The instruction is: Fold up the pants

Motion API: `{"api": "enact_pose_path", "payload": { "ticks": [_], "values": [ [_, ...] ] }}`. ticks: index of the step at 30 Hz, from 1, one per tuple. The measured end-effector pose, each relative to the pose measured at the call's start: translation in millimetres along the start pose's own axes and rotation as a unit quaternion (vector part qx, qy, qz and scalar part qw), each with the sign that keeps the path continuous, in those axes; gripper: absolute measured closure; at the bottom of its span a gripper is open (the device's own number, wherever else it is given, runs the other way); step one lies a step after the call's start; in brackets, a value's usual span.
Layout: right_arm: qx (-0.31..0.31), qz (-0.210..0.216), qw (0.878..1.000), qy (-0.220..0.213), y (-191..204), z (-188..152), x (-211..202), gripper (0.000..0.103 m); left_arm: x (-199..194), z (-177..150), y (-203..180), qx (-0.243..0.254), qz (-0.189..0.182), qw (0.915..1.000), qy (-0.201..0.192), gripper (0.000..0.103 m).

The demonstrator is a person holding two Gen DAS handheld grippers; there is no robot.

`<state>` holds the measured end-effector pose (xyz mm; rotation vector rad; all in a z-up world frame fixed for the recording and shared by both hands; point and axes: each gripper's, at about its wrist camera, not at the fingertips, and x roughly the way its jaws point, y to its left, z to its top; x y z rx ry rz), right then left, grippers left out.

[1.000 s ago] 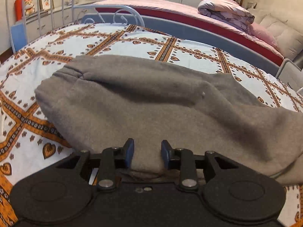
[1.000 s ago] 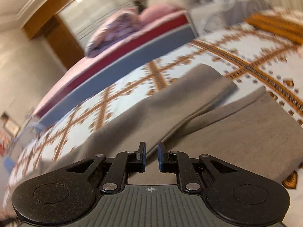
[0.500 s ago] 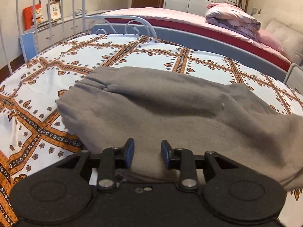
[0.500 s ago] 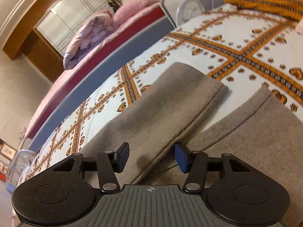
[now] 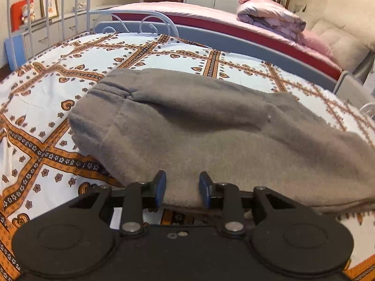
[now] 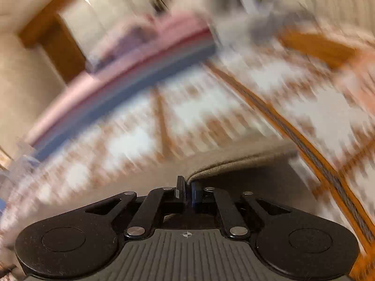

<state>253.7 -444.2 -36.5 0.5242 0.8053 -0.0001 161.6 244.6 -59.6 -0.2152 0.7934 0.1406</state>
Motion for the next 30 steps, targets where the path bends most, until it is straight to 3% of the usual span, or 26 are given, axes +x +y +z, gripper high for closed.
{"api": "enact_pose_path", "payload": {
  "ticks": [1,2,4,7,10,13,14,15,21,22,25,26,28,30],
  "values": [
    [0.035,0.003,0.999,0.042,-14.4,-4.2,14.5,0.098,-1.5,0.0,2.3,-0.006,-0.006,1.0,0.001,0.081],
    [0.062,0.003,0.996,0.057,-25.4,-7.0,22.8,0.098,-4.2,0.3,3.3,-0.01,-0.009,0.9999,-0.001,0.081],
    [0.086,0.002,0.996,0.035,-35.2,-6.9,21.2,0.092,-7.8,0.9,1.5,0.0,-0.003,1.0,-0.005,0.081],
    [0.1,-0.012,0.995,0.007,-40.6,-4.2,15.0,0.069,-8.2,-2.1,-2.5,0.026,0.01,0.9996,-0.002,0.081],
    [0.141,-0.003,0.99,0.003,-51.9,-0.9,16.6,0.065,-7.3,-3.4,-4.3,0.033,0.014,0.9993,-0.002,0.08],
    [0.174,0.007,0.985,-0.002,-61.2,-0.3,20.8,0.066,-4.7,-3.1,-4.5,0.028,0.015,0.9995,0.001,0.079],
    [0.179,0.009,0.984,-0.006,-66.5,2.9,21.8,0.077,-3.7,-2.6,-4.8,0.027,0.016,0.9995,0.001,0.078],
    [0.179,0.003,0.984,-0.013,-69.3,6.3,19.3,0.098,-3.6,-2.6,-5.0,0.026,0.017,0.9995,0.002,0.077],
    [0.045,0.033,0.991,-0.118,-32.5,13.1,-47.9,0.098,-3.1,-3.3,-3.4,0.029,0.013,0.9995,0.001,0.077],
    [0.035,0.028,0.992,-0.116,-34.1,9.2,-50.9,0.098,-3.2,-3.2,-2.2,0.029,0.01,0.9995,0.001,0.077],
    [0.074,-0.032,0.997,0.011,-67.2,-1.3,-11.0,0.098,-3.0,-3.7,1.1,0.023,0.004,0.9997,0.002,0.076],
    [0.087,-0.034,0.995,0.033,-77.1,-3.6,-0.9,0.098,-3.2,-3.8,0.8,0.021,0.004,0.9998,0.001,0.076],
    [0.095,-0.015,0.995,0.021,-80.4,-0.9,-4.3,0.097,-3.8,-4.4,-0.8,0.024,0.007,0.9997,0.001,0.076],
    [0.099,-0.02,0.995,0.006,-76.9,-1.0,-12.5,0.081,-3.5,-4.8,-1.3,0.026,0.008,0.9996,0.001,0.076]
  ]
}}
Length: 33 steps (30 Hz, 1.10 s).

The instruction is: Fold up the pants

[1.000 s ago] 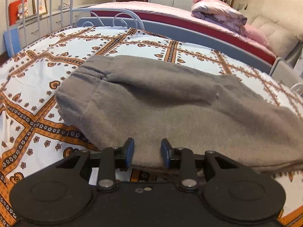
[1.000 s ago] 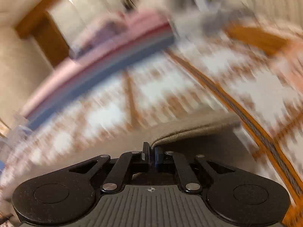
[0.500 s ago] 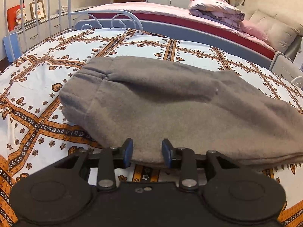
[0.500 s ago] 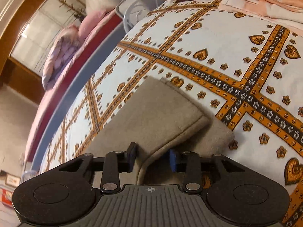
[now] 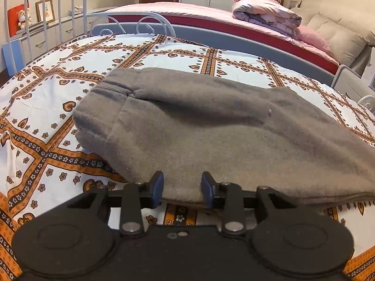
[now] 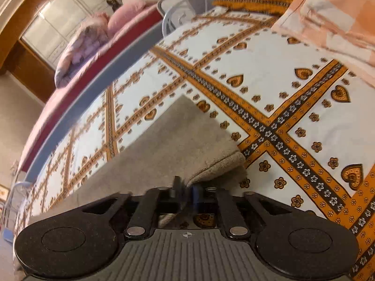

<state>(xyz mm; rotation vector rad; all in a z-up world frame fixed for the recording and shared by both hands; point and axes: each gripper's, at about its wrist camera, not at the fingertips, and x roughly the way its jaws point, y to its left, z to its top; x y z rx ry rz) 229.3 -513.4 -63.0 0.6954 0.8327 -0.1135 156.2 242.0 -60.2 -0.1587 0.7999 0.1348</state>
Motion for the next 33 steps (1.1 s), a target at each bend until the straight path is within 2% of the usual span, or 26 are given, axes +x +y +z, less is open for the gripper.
{"api": "enact_pose_path", "payload": {
  "ticks": [1,2,4,6,8,9,10,12,13,14,18,21,22,23,25,27,30,31,32,33],
  "values": [
    [0.0,-0.011,1.0,-0.007,1.3,0.2,-2.3,0.08,0.1,0.0,0.3,-0.001,0.0,1.0,0.0,0.076],
    [0.001,-0.013,1.0,-0.016,1.2,1.3,-3.6,0.084,0.1,0.0,0.2,-0.002,0.0,1.0,0.0,0.076],
    [-0.016,-0.006,0.999,-0.037,9.3,4.8,-8.5,0.096,0.0,0.0,-0.1,0.0,0.001,1.0,0.0,0.076],
    [-0.044,0.041,0.994,-0.092,22.3,9.8,-25.6,0.097,-0.1,-0.3,-0.6,0.0,0.002,1.0,0.0,0.076],
    [-0.045,0.111,0.979,-0.163,29.8,12.0,-53.6,0.097,0.0,-0.3,-1.3,0.003,0.003,1.0,-0.001,0.076],
    [-0.045,0.123,0.975,-0.18,29.7,10.9,-58.8,0.097,0.0,-0.6,-1.4,0.003,0.003,1.0,-0.001,0.076],
    [-0.044,0.107,0.978,-0.174,27.1,10.0,-54.6,0.097,0.2,-0.6,-1.2,0.002,0.003,1.0,0.0,0.076],
    [-0.011,0.043,0.996,-0.077,7.7,10.8,-18.8,0.097,0.3,-0.3,-2.2,0.001,0.004,1.0,0.0,0.076],
    [0.003,0.015,1.0,-0.022,-3.0,9.1,0.3,0.096,0.3,-0.1,-3.0,0.001,0.005,1.0,0.0,0.075],
    [0.007,-0.009,1.0,0.006,-10.7,7.0,10.5,0.097,0.3,-0.2,-3.4,0.003,0.006,1.0,0.0,0.075],
    [0.044,0.031,0.998,-0.017,-19.4,10.8,-2.8,0.095,0.3,-0.4,-2.7,0.002,0.005,1.0,0.0,0.075],
    [0.081,0.034,0.996,-0.023,-24.9,11.6,-15.7,0.086,0.2,-0.5,-2.9,0.004,0.006,1.0,0.0,0.075],
    [0.091,0.029,0.995,-0.025,-25.0,12.7,-18.5,0.079,0.3,-0.4,-2.8,0.003,0.006,1.0,0.0,0.075],
    [0.107,0.028,0.994,-0.026,-28.4,12.8,-21.9,0.059,0.3,-0.4,-2.8,0.002,0.006,1.0,0.0,0.074],
    [0.131,0.034,0.99,-0.026,-34.4,12.6,-24.4,0.037,0.6,-0.5,-4.3,0.002,0.006,1.0,0.0,0.073],
    [0.14,0.04,0.989,-0.025,-37.0,14.9,-26.2,0.037,0.7,-0.5,-4.5,0.006,0.008,1.0,0.0,0.073],
    [0.134,0.031,0.99,0.016,-38.6,12.7,-11.3,0.037,1.1,-0.3,-4.5,0.006,0.008,1.0,0.0,0.072],
    [0.117,0.027,0.993,0.018,-34.8,13.3,-6.3,0.039,1.2,-0.3,-4.5,0.006,0.008,1.0,0.0,0.072],
    [0.092,0.016,0.996,0.015,-28.4,14.9,-4.0,0.074,1.1,-0.1,-4.3,0.006,0.008,0.9999,0.0,0.072],
    [0.064,-0.001,0.998,0.011,-21.0,16.9,-4.1,0.088,0.9,0.0,-4.8,0.007,0.009,0.9999,0.0,0.072]
  ]
}}
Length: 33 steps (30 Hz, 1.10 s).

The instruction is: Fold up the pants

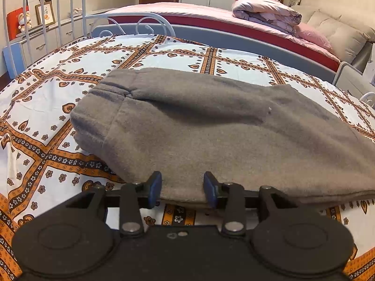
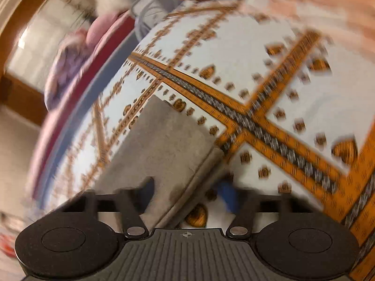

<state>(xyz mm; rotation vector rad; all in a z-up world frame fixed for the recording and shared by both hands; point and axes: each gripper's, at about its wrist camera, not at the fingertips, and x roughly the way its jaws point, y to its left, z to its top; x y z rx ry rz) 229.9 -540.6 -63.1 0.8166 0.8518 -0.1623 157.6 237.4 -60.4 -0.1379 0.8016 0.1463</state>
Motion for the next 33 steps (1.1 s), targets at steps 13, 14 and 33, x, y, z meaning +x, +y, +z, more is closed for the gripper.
{"api": "enact_pose_path", "payload": {
  "ticks": [13,14,33],
  "values": [
    [-0.057,-0.091,0.988,-0.106,33.9,-15.6,-47.1,0.065,-20.1,7.5,5.8,0.02,0.046,0.9983,-0.029,0.068],
    [-0.071,-0.082,0.986,-0.126,43.6,-20.1,-54.9,0.065,-23.4,11.5,10.0,0.018,0.045,0.9981,-0.037,0.068],
    [-0.492,0.235,0.836,0.066,426.6,-226.2,174.3,0.065,74.9,115.6,78.1,-0.033,-0.006,0.9991,-0.025,0.072]
  ]
}}
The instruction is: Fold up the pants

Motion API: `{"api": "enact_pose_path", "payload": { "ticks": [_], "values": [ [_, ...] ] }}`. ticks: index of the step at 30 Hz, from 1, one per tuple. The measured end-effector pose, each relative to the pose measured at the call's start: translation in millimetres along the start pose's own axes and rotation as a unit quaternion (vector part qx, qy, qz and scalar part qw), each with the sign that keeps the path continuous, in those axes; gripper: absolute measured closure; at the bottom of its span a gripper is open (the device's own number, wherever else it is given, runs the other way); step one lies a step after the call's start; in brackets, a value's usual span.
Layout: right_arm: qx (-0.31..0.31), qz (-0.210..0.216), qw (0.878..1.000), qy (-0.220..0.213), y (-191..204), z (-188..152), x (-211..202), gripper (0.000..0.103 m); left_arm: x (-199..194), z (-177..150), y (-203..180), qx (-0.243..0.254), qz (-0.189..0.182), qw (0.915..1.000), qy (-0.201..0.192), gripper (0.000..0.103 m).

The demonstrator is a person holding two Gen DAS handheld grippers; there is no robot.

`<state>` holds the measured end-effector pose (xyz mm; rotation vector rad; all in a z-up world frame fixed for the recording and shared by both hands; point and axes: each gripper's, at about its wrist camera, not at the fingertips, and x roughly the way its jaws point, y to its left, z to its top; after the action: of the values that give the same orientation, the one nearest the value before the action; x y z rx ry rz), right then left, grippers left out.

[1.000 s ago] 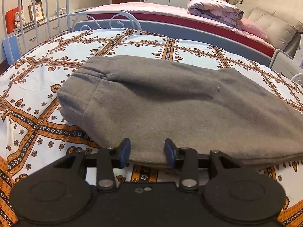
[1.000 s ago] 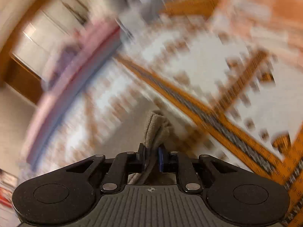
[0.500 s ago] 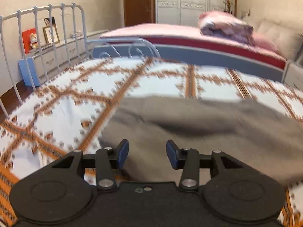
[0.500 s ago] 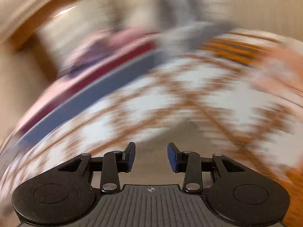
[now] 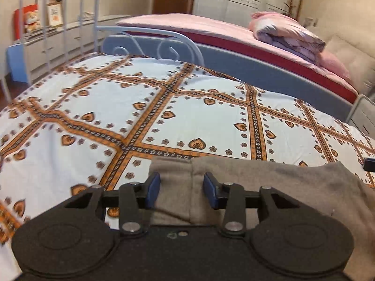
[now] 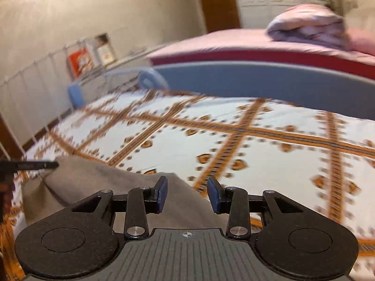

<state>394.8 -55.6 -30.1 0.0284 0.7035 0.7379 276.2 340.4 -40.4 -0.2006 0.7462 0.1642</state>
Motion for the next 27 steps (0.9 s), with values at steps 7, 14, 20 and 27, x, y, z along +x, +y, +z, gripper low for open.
{"api": "enact_pose_path", "payload": {
  "ticks": [7,14,20,27],
  "values": [
    [0.002,0.027,0.999,0.04,-9.0,4.7,52.4,0.065,13.1,8.9,7.7,0.0,-0.034,0.9994,-0.002,0.074],
    [-0.046,0.073,0.994,0.073,-0.9,0.5,57.4,0.065,21.1,8.2,3.2,0.025,-0.051,0.9984,0.002,0.077],
    [-0.115,0.038,0.989,0.083,25.1,1.1,65.7,0.094,16.0,0.6,-12.7,0.069,-0.032,0.9969,-0.021,0.102],
    [-0.111,-0.033,0.993,0.029,26.8,13.4,63.7,0.098,32.0,4.8,-11.6,0.073,0.011,0.9972,-0.012,0.103]
  ]
}}
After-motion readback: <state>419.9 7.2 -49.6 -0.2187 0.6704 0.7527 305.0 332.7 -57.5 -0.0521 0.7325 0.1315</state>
